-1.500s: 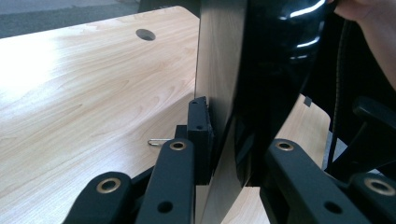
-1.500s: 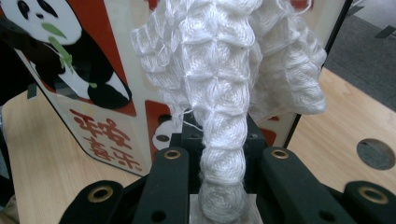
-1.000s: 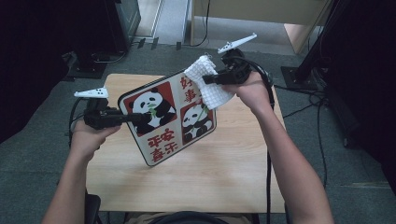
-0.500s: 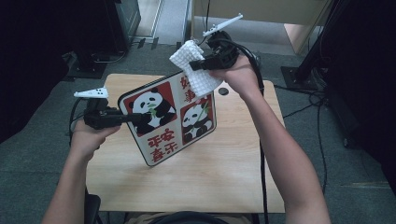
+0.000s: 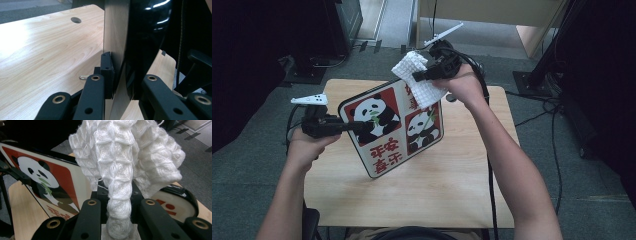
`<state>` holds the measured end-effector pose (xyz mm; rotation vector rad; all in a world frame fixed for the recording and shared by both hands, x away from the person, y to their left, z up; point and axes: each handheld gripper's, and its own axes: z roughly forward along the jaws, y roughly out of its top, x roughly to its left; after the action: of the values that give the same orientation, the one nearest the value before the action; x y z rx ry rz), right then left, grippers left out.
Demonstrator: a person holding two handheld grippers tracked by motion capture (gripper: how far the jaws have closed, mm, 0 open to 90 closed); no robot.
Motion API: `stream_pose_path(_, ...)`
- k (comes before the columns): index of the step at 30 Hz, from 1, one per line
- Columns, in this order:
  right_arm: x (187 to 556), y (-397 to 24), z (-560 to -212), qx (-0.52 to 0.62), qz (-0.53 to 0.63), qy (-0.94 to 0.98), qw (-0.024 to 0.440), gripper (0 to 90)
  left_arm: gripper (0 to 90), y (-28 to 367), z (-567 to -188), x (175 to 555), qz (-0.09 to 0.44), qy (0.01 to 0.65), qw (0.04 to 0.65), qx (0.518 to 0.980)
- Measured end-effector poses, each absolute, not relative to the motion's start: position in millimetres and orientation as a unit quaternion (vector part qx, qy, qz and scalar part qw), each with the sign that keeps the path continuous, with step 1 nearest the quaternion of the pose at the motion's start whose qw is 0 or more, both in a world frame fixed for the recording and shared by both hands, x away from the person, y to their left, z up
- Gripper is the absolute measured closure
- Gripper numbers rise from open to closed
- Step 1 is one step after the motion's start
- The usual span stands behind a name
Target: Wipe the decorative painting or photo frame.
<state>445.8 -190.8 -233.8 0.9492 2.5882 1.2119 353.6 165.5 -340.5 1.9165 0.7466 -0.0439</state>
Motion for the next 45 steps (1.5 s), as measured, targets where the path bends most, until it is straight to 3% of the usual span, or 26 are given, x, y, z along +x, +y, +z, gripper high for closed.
stream_pose_path(45, 437.5, -213.1, -298.5, 0.302, 0.447, 0.841, 0.033, 77.0, 79.0, 166.5, -341.3, 355.6, -0.030, 0.311, 0.518, 0.796)
